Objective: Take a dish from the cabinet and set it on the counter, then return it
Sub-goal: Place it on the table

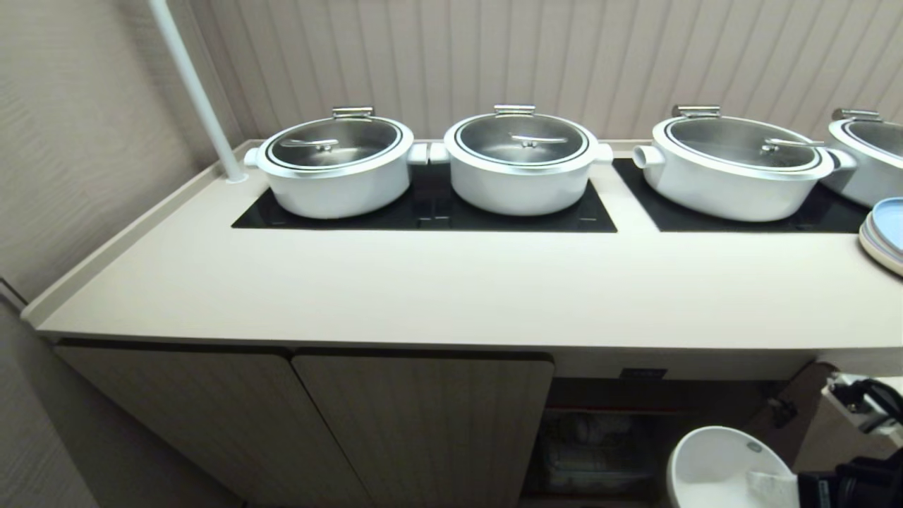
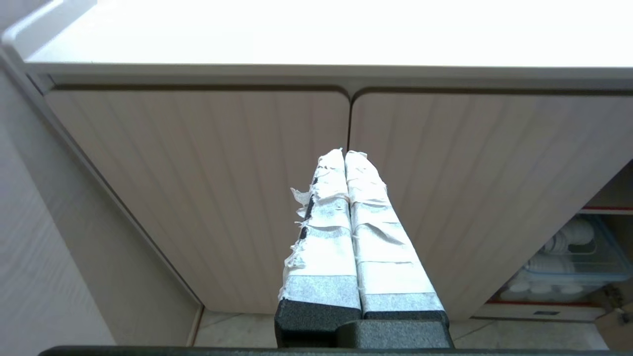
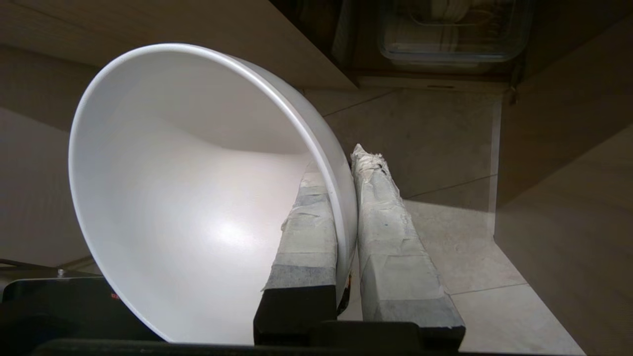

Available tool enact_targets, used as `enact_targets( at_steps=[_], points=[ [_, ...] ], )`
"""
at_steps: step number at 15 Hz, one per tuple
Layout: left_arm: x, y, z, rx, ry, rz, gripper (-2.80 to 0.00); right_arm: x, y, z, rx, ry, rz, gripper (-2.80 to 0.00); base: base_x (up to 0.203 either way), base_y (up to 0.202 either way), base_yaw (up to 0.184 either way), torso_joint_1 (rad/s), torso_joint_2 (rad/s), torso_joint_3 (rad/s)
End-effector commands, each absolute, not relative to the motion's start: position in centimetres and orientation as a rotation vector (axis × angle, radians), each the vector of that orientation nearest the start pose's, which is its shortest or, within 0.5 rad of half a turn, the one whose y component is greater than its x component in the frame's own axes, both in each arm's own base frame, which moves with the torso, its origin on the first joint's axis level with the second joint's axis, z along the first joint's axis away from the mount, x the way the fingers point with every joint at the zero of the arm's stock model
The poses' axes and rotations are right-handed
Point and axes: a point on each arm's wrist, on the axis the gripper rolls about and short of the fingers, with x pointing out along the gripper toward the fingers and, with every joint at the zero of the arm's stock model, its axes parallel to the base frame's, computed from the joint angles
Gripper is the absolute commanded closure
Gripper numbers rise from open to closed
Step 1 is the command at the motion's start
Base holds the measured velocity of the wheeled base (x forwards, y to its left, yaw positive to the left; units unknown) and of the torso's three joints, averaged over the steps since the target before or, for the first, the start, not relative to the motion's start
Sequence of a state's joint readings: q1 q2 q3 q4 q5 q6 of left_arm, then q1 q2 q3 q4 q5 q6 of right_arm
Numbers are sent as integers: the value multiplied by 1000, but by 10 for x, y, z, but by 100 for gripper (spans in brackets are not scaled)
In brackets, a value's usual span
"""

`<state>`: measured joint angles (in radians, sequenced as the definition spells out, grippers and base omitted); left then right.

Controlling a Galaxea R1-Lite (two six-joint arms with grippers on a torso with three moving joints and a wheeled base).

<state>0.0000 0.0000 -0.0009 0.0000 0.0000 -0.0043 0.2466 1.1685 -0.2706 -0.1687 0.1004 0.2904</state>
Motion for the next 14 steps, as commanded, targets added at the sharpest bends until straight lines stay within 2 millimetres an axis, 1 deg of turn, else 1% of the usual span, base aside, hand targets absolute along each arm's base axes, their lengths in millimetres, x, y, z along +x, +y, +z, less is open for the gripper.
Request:
enact_targets(
  at_steps=[1,6,14],
  points=[
    [-23,0,76,-5,-3,0,0,123,33,119,222,770,223,0,0,0,0,171,-325,-172],
    [-23,0,75,-5,0,0,0,127,34,125,228,752,223,0,0,0,0,160,-331,-178],
    [-23,0,76,-5,-2,0,0,131,35,129,224,740,227,0,0,0,0,155,-318,-165]
  ],
)
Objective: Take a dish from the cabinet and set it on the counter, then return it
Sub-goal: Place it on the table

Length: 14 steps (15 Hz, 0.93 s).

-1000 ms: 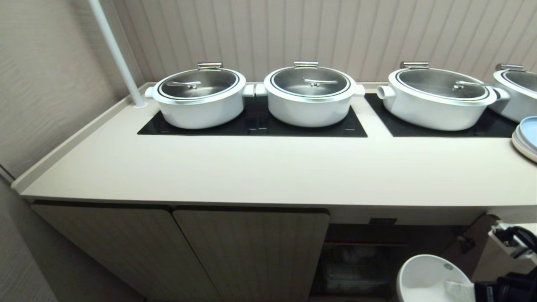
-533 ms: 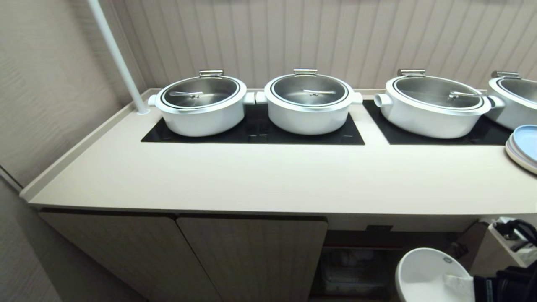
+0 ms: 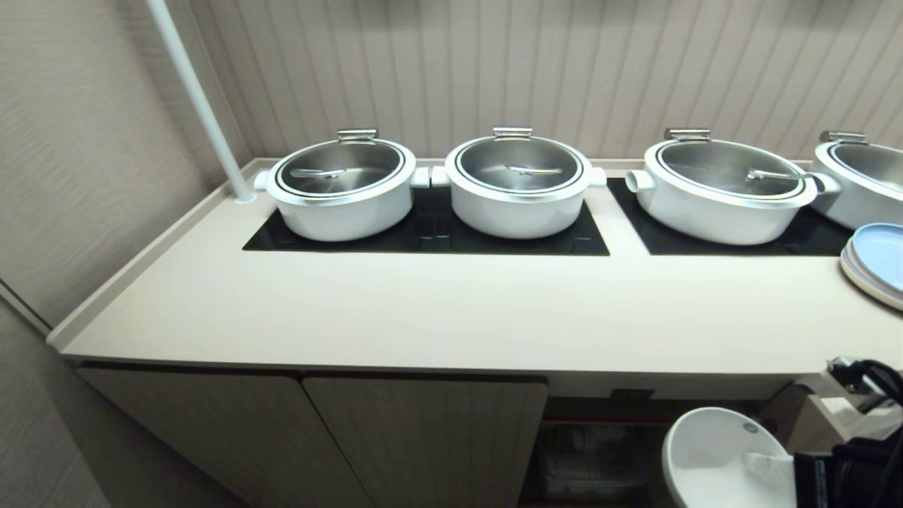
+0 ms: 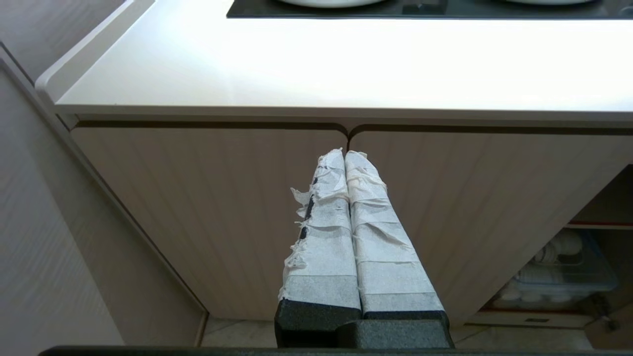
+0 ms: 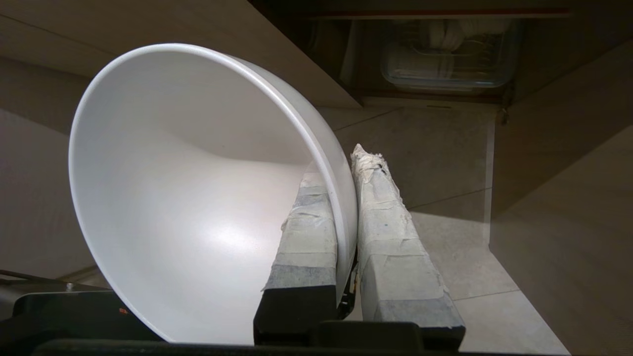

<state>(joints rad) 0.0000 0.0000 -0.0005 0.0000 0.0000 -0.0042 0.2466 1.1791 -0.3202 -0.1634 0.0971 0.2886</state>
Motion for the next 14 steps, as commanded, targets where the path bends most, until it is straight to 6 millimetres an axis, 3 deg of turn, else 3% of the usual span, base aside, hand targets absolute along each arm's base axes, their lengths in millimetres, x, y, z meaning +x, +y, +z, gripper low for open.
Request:
enact_targets(
  at_steps=[1,14],
  points=[
    [-23,0,76,-5,-3,0,0,132,36,129,223,739,228,0,0,0,0,129,-262,-141],
    [-23,0,76,-5,-2,0,0,132,36,130,224,749,225,0,0,0,0,86,-166,-86]
  ],
)
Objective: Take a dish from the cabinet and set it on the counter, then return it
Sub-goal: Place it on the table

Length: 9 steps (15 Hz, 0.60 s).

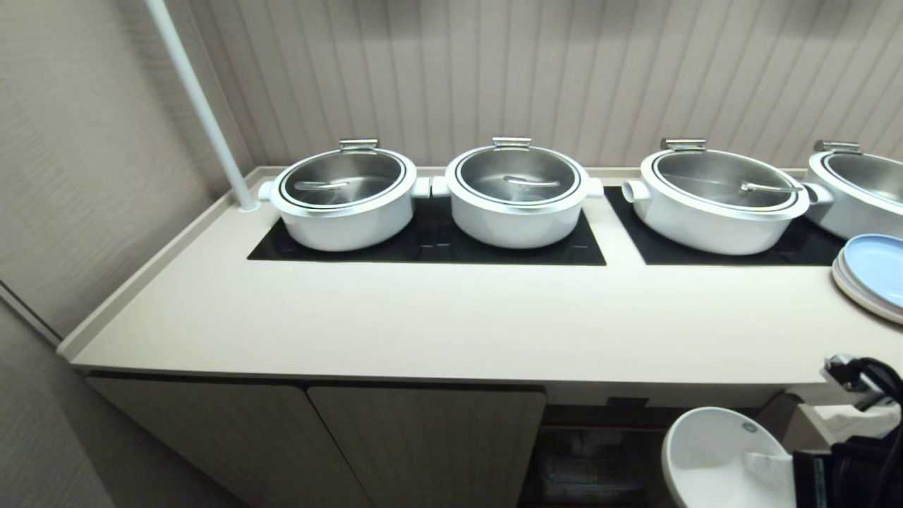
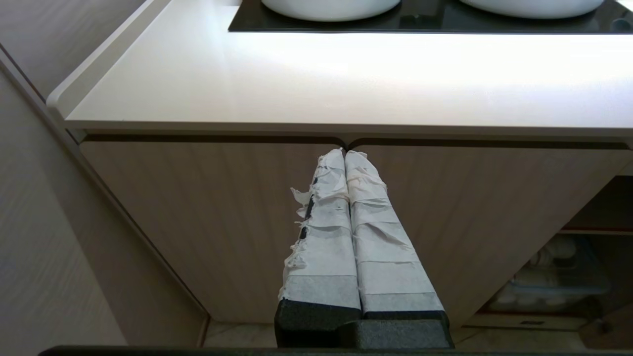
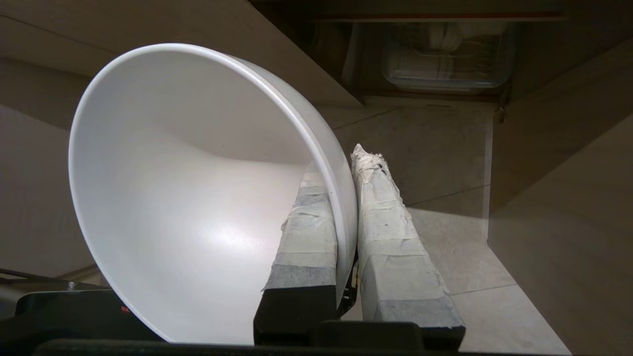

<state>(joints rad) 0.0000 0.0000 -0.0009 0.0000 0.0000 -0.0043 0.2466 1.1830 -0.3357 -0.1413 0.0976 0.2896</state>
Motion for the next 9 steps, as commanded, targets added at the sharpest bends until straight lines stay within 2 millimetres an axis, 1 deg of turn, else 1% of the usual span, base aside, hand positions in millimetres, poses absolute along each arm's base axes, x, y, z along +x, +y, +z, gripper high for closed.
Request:
enact_targets(
  at_steps=[1,9],
  points=[
    [-23,0,76,-5,-3,0,0,132,36,130,224,749,225,0,0,0,0,61,-115,-62],
    [-23,0,76,-5,-1,0,0,132,36,131,221,746,228,0,0,0,0,71,-135,-66]
  ],
)
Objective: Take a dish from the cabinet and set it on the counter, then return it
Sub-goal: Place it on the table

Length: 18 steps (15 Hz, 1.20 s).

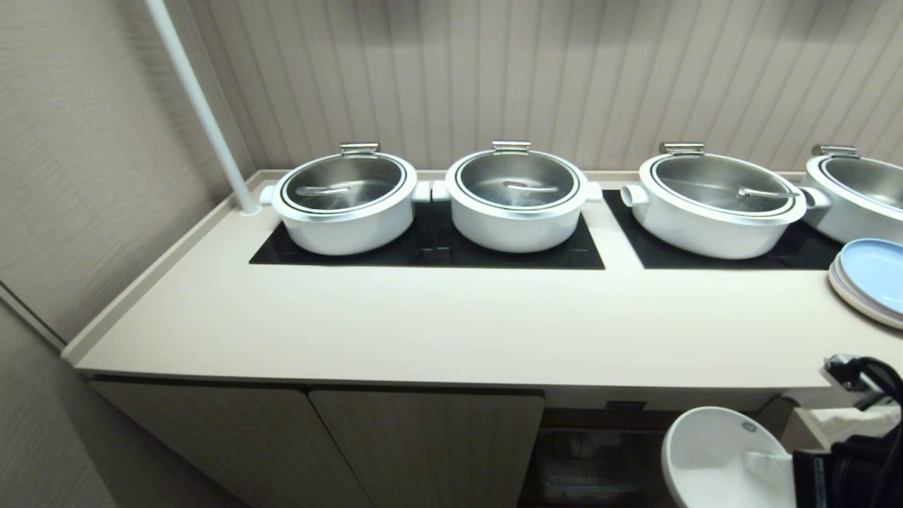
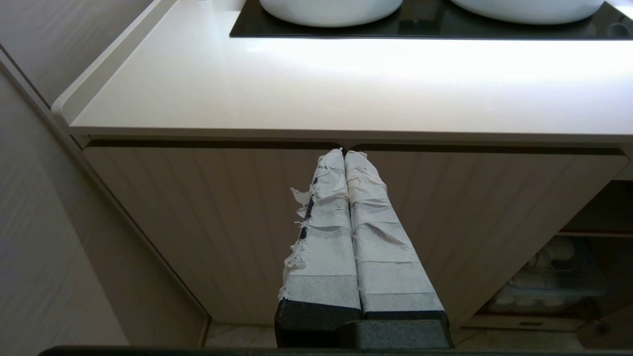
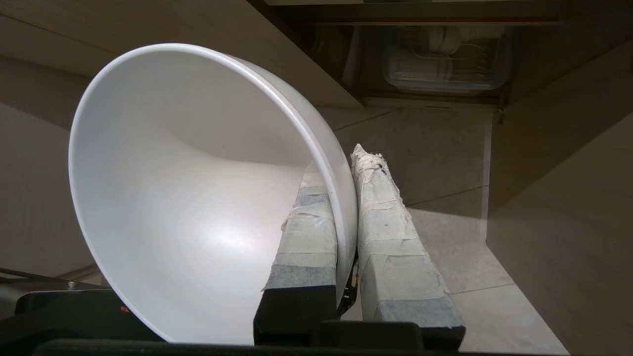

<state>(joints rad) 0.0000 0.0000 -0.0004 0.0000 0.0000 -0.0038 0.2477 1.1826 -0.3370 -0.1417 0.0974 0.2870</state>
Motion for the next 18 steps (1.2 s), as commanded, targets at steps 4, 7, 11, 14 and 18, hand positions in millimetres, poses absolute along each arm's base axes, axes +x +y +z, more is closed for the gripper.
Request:
enact_targets(
  at_steps=[4,7,11,14,18],
  points=[
    [-23,0,76,-5,-3,0,0,133,36,132,221,744,226,0,0,0,0,65,-120,-66],
    [-23,0,75,-5,0,0,0,132,36,131,217,745,213,0,0,0,0,66,-126,-64],
    [-23,0,76,-5,-1,0,0,133,36,131,218,743,212,0,0,0,0,63,-121,-60],
    [-23,0,76,-5,0,0,0,132,36,131,218,745,212,0,0,0,0,65,-117,-61],
    [-23,0,75,-5,0,0,0,131,35,128,218,755,192,0,0,0,0,62,-119,-62]
  ],
)
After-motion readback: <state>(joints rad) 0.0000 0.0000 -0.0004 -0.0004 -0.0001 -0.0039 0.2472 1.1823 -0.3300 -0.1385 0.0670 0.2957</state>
